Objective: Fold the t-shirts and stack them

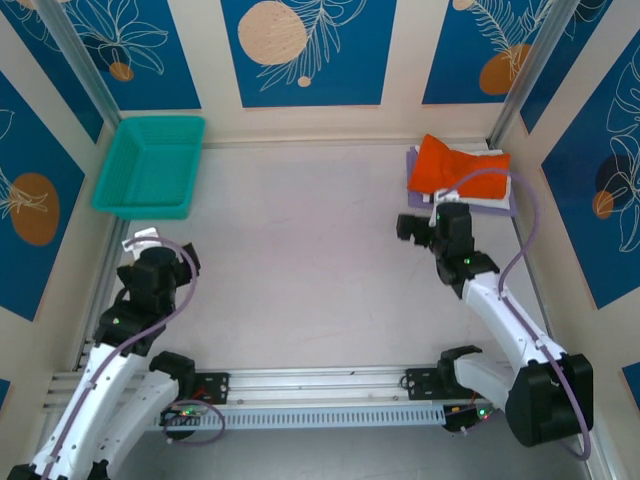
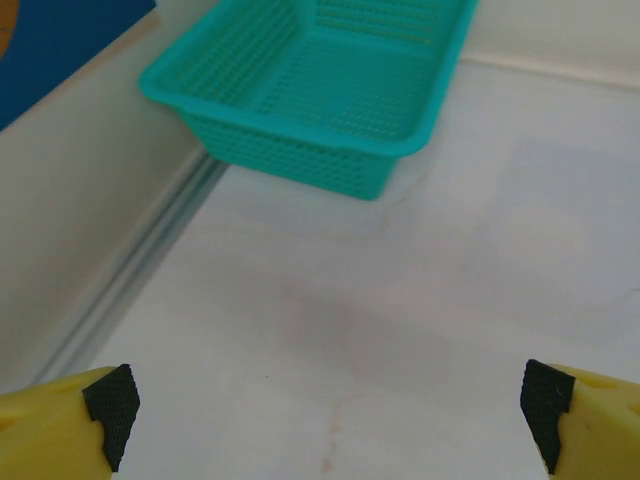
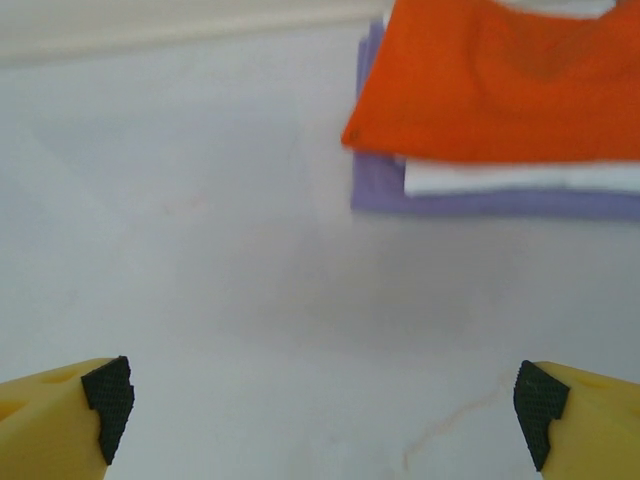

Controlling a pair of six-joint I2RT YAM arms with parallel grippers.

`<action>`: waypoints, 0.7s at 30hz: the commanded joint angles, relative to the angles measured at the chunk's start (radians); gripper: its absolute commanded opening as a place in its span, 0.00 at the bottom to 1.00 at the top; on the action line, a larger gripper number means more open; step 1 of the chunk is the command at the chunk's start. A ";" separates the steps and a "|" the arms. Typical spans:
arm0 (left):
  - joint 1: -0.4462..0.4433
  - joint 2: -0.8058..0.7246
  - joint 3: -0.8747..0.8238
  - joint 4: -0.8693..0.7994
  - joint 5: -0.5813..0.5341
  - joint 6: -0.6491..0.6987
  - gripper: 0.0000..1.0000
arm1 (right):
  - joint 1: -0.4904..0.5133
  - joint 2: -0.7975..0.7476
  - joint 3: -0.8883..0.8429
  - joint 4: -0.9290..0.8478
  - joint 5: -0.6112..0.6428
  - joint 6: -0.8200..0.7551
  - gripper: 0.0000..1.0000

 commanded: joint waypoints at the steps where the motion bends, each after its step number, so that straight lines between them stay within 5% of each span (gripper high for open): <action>1: 0.021 -0.004 -0.102 0.161 -0.152 0.141 1.00 | -0.029 -0.094 -0.116 0.115 -0.005 -0.063 0.99; 7: 0.071 0.021 -0.297 0.375 -0.087 0.169 1.00 | -0.066 -0.096 -0.198 0.055 -0.074 0.001 0.99; 13: 0.131 0.249 -0.331 0.557 0.008 0.193 1.00 | -0.125 0.021 -0.228 0.184 -0.084 0.019 0.99; 21: 0.268 0.599 -0.229 0.808 0.274 0.260 1.00 | -0.135 0.320 -0.102 0.419 -0.150 -0.025 0.99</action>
